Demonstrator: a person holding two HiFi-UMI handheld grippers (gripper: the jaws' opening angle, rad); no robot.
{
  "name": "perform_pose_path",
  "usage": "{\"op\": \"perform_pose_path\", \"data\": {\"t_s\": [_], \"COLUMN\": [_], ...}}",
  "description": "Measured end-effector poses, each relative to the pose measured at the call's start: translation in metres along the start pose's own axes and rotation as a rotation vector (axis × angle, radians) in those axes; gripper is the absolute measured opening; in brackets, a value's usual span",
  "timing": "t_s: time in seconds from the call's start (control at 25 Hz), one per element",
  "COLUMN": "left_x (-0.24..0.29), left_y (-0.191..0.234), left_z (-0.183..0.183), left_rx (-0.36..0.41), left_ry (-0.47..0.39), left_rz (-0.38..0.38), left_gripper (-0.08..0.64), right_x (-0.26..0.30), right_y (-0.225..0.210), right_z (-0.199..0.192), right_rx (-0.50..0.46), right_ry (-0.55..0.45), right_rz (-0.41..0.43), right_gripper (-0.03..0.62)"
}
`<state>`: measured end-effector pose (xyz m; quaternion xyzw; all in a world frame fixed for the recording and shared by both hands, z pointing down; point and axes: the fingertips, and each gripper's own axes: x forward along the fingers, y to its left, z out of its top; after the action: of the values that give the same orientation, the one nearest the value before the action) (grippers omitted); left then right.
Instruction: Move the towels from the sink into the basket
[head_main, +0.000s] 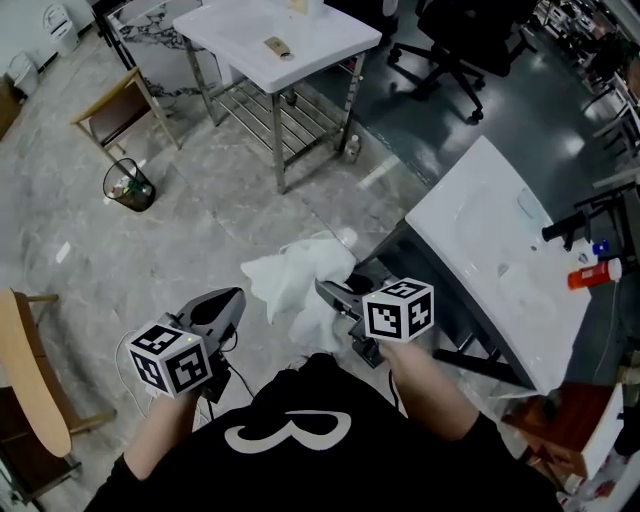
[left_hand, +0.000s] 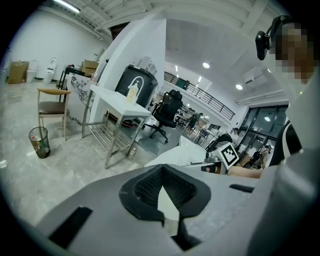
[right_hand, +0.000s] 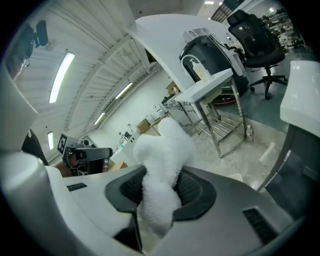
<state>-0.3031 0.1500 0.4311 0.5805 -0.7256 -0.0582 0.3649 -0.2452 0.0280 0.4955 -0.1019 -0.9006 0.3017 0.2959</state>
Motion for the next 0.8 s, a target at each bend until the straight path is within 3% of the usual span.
{"op": "perform_pose_path", "data": {"t_s": [0.24, 0.8], "left_x": [0.017, 0.056], "left_y": [0.005, 0.045], "left_z": [-0.011, -0.058], "left_rx": [-0.021, -0.097], "left_ry": [0.019, 0.055], "left_rz": [0.046, 0.123], "left_gripper": [0.005, 0.005], "right_x": [0.025, 0.027], "right_y": [-0.015, -0.125], "right_z": [-0.017, -0.04], "right_rx": [-0.025, 0.015], "right_ry": [0.105, 0.184], "right_rz": [0.033, -0.121], "right_gripper": [0.133, 0.134]}}
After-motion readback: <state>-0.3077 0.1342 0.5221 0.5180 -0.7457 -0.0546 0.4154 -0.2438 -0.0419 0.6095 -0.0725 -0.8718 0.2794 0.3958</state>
